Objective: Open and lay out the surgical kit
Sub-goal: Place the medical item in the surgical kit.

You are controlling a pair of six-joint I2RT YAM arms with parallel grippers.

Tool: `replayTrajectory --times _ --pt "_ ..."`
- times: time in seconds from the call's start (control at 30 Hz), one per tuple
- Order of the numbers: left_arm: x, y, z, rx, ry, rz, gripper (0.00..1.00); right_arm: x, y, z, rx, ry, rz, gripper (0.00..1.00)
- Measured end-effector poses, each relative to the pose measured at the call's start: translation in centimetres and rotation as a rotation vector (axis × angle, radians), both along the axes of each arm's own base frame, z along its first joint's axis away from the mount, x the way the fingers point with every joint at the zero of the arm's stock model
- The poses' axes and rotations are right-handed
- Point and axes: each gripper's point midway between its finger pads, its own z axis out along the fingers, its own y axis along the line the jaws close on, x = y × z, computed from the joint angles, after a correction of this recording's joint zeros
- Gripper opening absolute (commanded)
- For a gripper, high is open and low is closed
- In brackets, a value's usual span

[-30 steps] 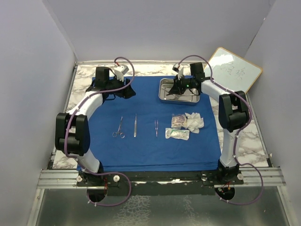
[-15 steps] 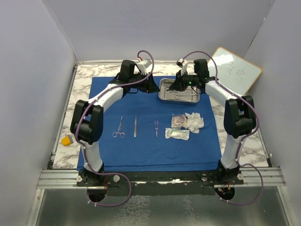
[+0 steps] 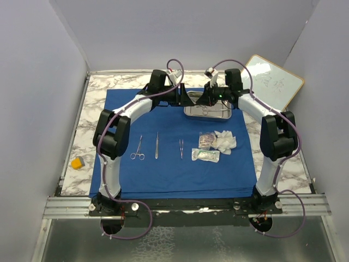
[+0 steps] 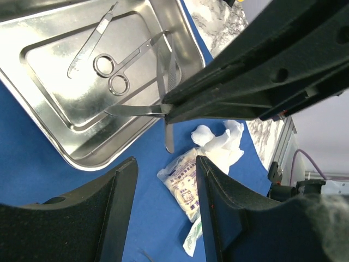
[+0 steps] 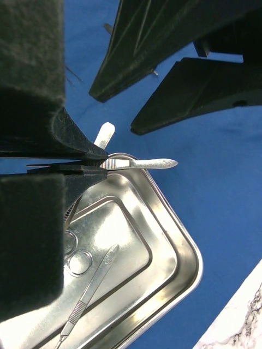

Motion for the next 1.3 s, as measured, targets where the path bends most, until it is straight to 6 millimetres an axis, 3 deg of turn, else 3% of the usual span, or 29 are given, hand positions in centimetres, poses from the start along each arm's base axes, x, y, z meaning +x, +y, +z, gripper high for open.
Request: replayTrajectory --times 0.7,1.0,1.3 --pt "1.3 -1.8 -1.6 -0.046 0.119 -0.008 0.22 -0.3 0.1 -0.1 0.010 0.018 0.000 0.01" --pt "1.3 -2.0 -1.0 -0.056 0.130 -0.017 0.01 -0.3 0.1 -0.1 0.009 0.017 0.000 0.01" --pt "1.0 -1.8 -1.4 -0.043 0.151 -0.017 0.00 0.4 -0.5 -0.3 -0.028 -0.012 -0.028 0.01"
